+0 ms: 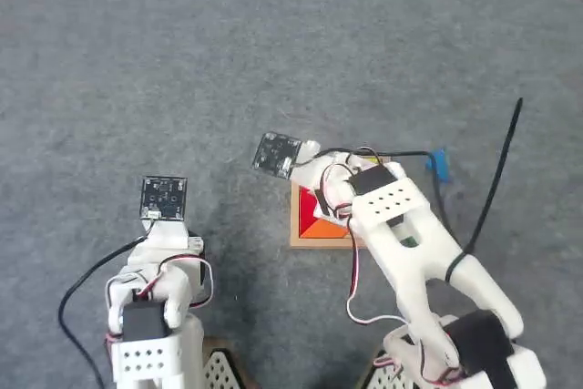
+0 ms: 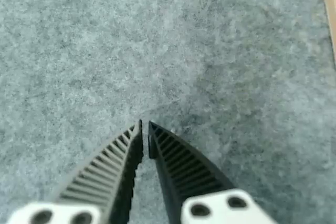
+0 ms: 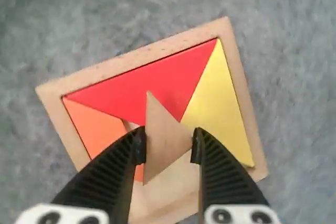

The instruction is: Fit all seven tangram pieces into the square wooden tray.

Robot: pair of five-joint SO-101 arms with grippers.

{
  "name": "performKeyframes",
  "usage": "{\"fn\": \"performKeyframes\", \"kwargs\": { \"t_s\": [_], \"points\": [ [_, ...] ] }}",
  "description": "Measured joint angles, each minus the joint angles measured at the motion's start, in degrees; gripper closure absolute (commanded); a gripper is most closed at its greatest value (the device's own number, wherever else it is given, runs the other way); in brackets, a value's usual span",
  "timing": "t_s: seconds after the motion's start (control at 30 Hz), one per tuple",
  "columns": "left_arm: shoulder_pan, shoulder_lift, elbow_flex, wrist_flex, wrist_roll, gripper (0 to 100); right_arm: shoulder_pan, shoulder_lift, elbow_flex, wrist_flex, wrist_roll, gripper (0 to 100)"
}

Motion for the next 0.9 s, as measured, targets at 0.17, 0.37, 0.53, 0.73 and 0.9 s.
{"fn": "performKeyframes", "kwargs": {
  "t_s": [0.17,0.37,0.53,0.73,0.9],
  "points": [
    [0.0,0.0,0.0,0.0,0.0,98,0.0,0.0,0.0,0.4,4.9,91.6],
    [0.0,0.0,0.0,0.0,0.0,98,0.0,0.0,0.0,1.8,4.5,79.6],
    [0.0,0.0,0.0,0.0,0.0,98,0.0,0.0,0.0,1.8,1.3,77.6],
    [0.0,0.0,0.0,0.0,0.0,98,0.0,0.0,0.0,1.8,0.7,77.9],
    [0.0,0.0,0.0,0.0,0.0,98,0.0,-0.3,0.0,1.8,-1.4,89.6]
  ]
}}
